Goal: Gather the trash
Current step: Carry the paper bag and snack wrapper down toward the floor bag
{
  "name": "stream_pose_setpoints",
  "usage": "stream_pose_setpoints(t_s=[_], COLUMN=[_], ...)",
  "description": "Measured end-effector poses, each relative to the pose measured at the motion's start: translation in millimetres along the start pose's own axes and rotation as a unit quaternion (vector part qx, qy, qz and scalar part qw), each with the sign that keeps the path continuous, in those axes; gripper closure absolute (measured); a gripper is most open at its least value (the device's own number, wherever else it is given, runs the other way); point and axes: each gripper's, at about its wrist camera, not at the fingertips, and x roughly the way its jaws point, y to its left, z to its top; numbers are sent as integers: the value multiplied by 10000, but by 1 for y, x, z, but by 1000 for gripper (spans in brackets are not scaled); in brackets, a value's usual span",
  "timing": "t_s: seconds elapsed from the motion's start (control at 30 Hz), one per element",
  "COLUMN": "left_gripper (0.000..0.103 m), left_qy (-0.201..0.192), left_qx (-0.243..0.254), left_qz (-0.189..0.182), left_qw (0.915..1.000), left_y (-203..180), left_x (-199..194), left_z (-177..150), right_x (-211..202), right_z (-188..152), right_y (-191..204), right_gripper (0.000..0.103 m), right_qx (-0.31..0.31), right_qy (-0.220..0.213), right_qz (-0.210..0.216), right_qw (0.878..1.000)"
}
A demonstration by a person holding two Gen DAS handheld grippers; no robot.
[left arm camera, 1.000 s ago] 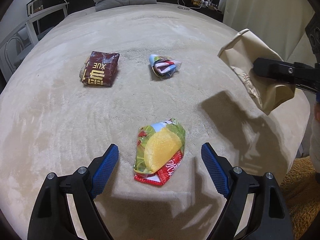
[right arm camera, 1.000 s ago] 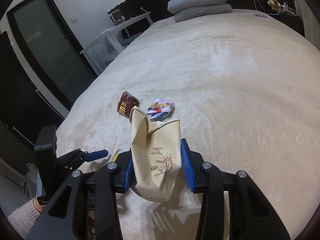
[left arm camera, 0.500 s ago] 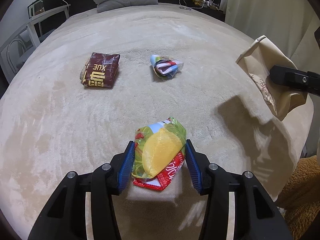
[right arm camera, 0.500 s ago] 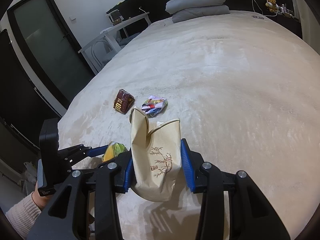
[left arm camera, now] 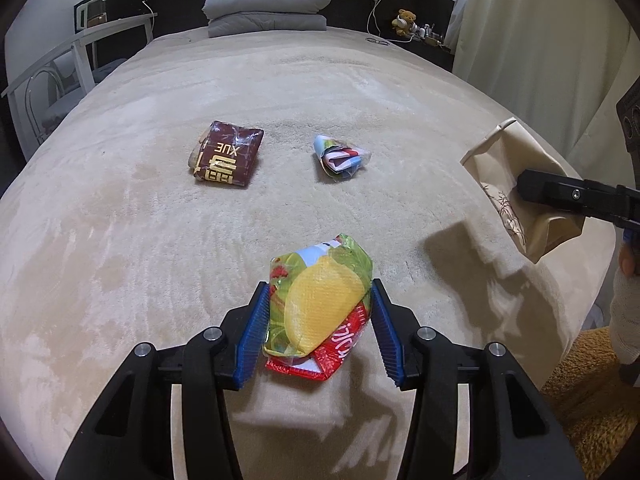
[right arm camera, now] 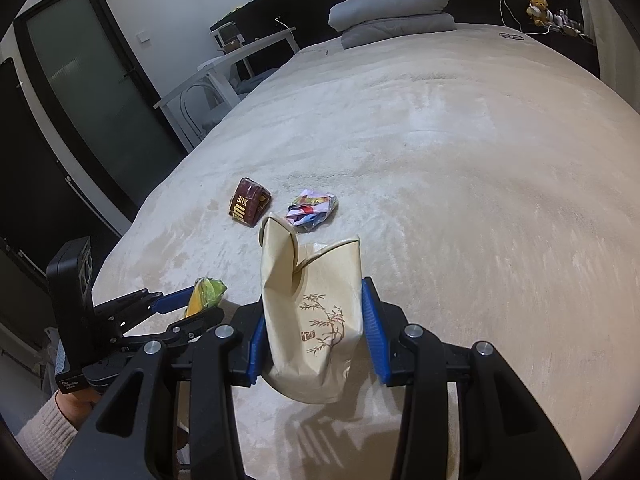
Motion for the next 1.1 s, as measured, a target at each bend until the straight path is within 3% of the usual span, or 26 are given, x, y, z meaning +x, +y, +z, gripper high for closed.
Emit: stream_pose_setpoints(t_s=[0.43,1.1], left_gripper=[55,55], left_qy=[-574,-1008], left_qx=[-163,-173], left_qz=[-261,-625], left_qw=[9979,9928], left_y=[-12,-43], left_x=[-54,-115], left_z=[-25,-81], right_x=[-33,-82], right_z=[-42,-121], right_y=[14,35], right_gripper=[61,61], right_qx=[135,176], right_qy=[-205,-293], right_qz=[65,254], right_qw=[9997,9991])
